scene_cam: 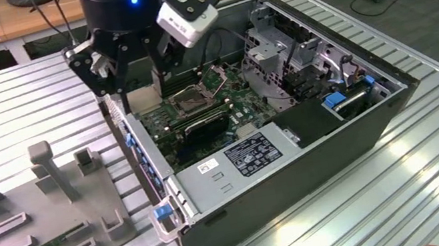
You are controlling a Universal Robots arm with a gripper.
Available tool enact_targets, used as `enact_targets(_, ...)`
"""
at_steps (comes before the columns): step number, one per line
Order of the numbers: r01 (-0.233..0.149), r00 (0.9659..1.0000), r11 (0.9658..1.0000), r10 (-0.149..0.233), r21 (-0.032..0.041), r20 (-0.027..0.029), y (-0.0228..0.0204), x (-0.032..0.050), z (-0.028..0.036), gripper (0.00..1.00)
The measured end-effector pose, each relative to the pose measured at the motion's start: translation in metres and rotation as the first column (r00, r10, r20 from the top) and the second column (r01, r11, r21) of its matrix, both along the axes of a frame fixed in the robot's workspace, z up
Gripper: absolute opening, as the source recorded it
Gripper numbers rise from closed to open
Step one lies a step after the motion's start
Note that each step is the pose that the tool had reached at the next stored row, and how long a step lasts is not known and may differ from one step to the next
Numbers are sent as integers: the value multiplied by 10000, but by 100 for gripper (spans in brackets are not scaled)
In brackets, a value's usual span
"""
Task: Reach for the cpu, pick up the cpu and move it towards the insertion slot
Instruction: 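Pick up the cpu and move it towards the insertion slot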
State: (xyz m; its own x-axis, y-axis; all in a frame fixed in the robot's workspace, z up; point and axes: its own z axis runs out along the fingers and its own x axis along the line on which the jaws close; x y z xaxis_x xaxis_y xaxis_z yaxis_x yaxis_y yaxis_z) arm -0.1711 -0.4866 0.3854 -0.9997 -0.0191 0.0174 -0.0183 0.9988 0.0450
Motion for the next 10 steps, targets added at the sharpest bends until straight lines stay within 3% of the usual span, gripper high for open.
enact_targets(10,0,10000,10000,0,1,-2,0,222,0,54)
